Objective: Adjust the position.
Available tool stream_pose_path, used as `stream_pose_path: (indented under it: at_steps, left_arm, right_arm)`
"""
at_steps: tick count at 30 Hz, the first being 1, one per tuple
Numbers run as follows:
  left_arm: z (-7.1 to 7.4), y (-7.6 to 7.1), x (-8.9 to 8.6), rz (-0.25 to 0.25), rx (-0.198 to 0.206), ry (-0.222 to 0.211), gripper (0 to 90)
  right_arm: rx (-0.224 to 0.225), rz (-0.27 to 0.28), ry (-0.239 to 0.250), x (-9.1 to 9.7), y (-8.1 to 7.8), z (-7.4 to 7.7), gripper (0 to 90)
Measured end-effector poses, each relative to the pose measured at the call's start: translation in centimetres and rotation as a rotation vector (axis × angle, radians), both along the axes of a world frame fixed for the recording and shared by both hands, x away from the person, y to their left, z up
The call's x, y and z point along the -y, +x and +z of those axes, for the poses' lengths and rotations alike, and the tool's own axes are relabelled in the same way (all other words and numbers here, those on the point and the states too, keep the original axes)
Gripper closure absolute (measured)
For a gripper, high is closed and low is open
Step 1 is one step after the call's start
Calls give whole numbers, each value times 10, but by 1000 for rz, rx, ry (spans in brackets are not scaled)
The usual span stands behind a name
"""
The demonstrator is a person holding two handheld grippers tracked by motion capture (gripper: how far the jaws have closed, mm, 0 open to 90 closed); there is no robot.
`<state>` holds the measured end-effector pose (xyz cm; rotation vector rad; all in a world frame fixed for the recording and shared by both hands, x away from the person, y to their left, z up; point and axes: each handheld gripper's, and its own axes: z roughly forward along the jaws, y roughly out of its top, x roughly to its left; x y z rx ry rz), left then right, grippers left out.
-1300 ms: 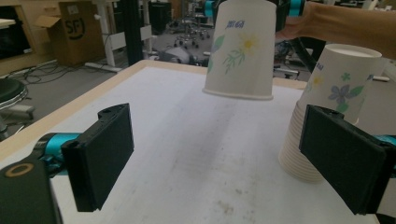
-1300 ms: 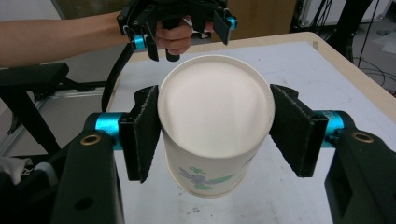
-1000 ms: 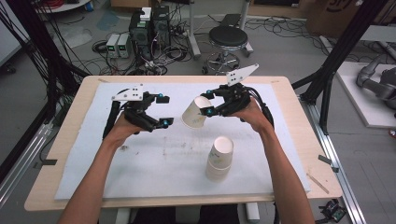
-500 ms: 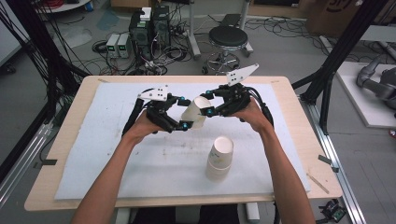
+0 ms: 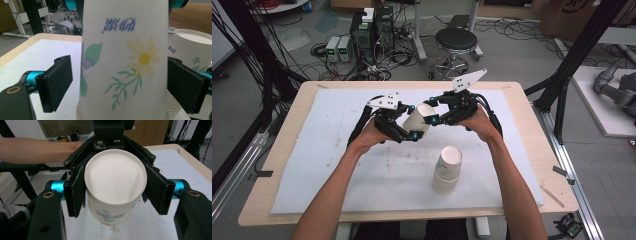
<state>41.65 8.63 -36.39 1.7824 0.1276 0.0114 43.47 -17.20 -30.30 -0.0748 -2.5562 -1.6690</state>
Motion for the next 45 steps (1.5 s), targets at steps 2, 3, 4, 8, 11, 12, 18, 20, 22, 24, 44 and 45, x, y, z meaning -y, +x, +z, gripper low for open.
stream_pose_path:
  at_steps: [2,3,4,8,11,12,18,20,22,24,44,45]
  left_arm:
    - [0,0,1,2,0,-6,141]
    - [0,0,1,-5,0,-8,156]
    - [0,0,1,-8,4,-5,173]
    - [0,-1,1,-25,11,7,263]
    - [1,-2,1,-25,19,8,303]
    - [1,-2,1,-23,20,8,313]
    - [2,-3,0,-20,22,17,332]
    - [2,-3,0,-16,23,29,333]
    - [2,-3,-1,-14,20,30,333]
    - [3,-3,-4,-8,21,41,333]
    - [23,-11,-15,10,24,416,334]
    - [25,-11,-14,2,23,444,334]
  right_arm:
    - [-2,1,5,0,1,-1,375]
    - [-1,-1,0,-1,1,-1,374]
    - [-2,4,5,-1,1,-1,374]
    - [0,4,3,-2,0,-1,375]
    - [3,5,8,-1,0,-1,377]
    - [2,5,8,-1,0,0,377]
    - [8,6,4,-1,0,0,377]
    - [15,3,-5,-1,-1,0,341]
    - [-5,-43,-10,-3,-2,-1,156]
    - [-11,-72,-25,-1,-2,-1,143]
    - [3,-115,-161,2,-9,-4,135]
    - [10,-113,-175,2,-9,-4,135]
